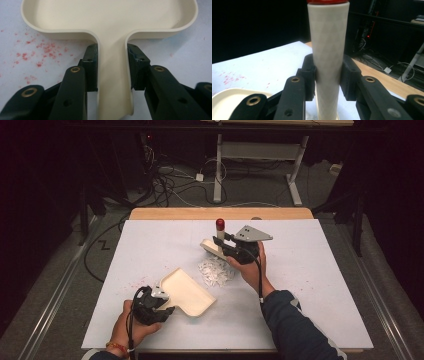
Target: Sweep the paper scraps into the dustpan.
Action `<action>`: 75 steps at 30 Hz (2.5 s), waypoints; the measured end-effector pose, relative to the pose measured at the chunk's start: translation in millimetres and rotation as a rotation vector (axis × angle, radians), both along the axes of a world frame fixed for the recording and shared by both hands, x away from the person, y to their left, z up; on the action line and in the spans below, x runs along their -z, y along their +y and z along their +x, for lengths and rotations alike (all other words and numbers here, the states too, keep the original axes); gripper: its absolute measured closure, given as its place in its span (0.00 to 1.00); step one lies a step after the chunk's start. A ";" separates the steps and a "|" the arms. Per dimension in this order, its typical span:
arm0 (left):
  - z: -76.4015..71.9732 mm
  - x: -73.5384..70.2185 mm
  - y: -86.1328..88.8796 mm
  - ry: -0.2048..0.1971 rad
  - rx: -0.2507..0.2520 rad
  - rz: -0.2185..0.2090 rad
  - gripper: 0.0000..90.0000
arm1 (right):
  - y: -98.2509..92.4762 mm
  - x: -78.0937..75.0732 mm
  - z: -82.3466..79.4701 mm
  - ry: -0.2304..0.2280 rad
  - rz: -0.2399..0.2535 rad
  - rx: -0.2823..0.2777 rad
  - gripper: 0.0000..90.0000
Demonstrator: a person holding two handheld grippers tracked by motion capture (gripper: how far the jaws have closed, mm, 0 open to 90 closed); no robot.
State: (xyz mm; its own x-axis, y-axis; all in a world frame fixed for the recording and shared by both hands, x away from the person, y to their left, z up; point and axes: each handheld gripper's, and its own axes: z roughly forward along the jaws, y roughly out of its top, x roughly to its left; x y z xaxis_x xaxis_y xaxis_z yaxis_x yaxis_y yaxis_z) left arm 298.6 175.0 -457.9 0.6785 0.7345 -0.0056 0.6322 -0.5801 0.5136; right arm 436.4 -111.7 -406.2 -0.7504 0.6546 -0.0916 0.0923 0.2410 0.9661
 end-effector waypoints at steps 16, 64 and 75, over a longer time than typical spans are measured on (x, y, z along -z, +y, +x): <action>15.9 4.6 -17.8 0.023 -0.006 0.015 0.70 | 10.7 8.8 -25.7 0.002 0.034 -0.042 0.76; 10.0 4.1 -11.0 0.041 0.036 0.062 0.70 | -31.9 -45.3 -89.4 -0.058 0.004 -0.073 0.79; 6.8 5.6 -9.9 0.054 0.039 0.075 0.70 | -76.1 -43.2 -138.3 0.032 -0.099 -0.081 0.79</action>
